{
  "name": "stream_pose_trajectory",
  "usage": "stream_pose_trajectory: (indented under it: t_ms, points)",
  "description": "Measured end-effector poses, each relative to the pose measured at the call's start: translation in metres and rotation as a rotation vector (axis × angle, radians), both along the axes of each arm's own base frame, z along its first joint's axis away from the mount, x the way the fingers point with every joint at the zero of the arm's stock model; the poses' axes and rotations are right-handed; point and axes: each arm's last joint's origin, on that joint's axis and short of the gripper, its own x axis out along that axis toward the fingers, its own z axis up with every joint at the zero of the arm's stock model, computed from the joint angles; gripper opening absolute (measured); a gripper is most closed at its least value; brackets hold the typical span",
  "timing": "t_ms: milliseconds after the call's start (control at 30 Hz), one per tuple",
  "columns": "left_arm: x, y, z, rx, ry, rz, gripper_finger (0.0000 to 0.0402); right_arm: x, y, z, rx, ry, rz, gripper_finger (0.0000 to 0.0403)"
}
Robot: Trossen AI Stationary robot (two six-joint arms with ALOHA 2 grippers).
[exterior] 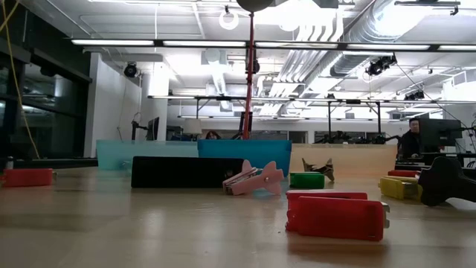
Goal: Pick and place Stapler, Stapler remover, tape
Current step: Put the dark blue tape into the light green bin
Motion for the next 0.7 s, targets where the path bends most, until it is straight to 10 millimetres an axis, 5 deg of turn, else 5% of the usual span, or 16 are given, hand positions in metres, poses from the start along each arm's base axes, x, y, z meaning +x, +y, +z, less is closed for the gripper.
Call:
stream_pose_trajectory:
  t_ms: [333, 700]
  points:
    - [0.003, 0.053, -0.038, -0.036, 0.324, 0.323, 0.0037, -0.045, -0.023, 0.009, 0.019, 0.055, -0.181, 0.0164]
    - [0.027, 0.157, -0.101, -0.147, 0.619, 0.497, 0.0037, -0.059, -0.046, -0.002, 0.06, 0.23, -0.197, 0.0165]
